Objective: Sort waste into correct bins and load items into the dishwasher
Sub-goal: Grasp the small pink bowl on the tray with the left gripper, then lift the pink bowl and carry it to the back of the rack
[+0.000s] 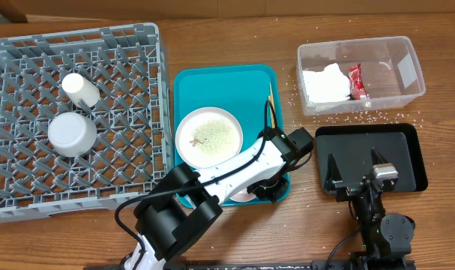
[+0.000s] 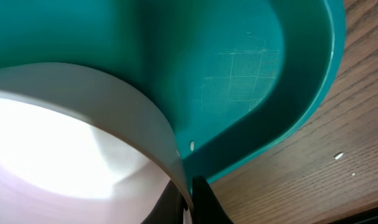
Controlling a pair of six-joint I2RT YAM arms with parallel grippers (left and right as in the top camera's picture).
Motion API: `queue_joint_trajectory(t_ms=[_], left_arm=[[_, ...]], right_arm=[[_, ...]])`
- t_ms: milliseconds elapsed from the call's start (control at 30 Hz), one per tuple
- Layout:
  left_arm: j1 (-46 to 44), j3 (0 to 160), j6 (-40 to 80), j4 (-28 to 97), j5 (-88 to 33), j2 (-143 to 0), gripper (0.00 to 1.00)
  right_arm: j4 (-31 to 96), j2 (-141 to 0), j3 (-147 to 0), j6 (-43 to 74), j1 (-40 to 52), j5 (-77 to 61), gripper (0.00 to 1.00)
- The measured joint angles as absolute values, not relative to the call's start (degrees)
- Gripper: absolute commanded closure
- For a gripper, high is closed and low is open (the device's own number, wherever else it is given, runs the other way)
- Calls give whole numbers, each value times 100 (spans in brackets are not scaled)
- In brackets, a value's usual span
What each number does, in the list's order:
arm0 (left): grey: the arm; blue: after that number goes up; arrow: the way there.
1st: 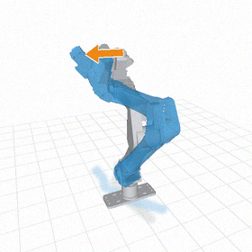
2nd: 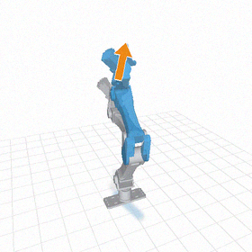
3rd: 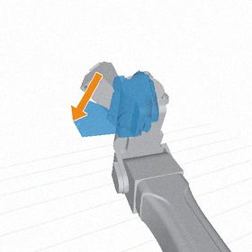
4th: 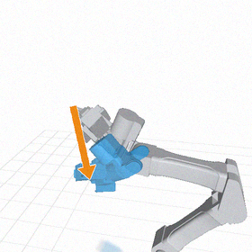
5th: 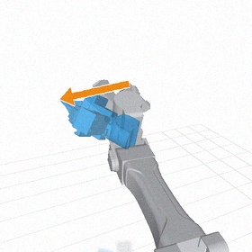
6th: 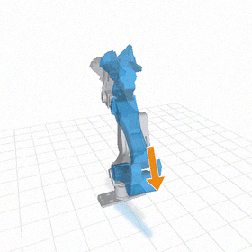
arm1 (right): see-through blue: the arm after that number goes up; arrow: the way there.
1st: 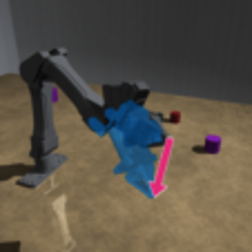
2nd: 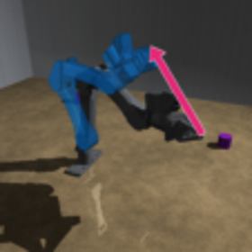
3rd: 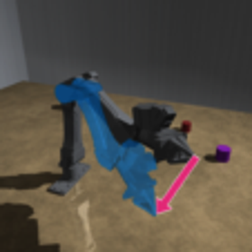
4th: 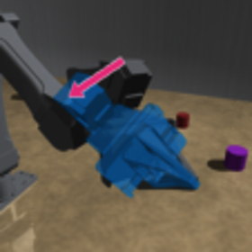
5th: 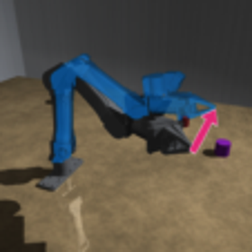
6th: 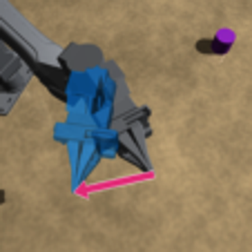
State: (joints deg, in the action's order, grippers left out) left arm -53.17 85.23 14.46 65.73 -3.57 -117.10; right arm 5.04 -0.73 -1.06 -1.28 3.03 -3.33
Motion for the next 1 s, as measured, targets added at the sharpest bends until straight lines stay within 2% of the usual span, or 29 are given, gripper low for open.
queue_joint_trajectory(t_ms=[233,467,600,733,1000], left_arm=[[-5315,9063,1444,7037,-279,-11734,96],[-5203,10982,1280,7738,-460,-11745,96],[-4821,12033,1050,7878,-537,-11743,96],[-3758,12831,880,7664,-746,-11743,96],[-760,12895,569,6222,-2276,-11745,96]], right_arm=[[504,-73,-106,-128,303,-336,0],[506,-73,-106,-128,303,-336,0],[508,-73,-106,-130,303,-333,0],[506,-73,-106,-130,303,-333,0],[502,-73,-106,-130,303,-333,0]])
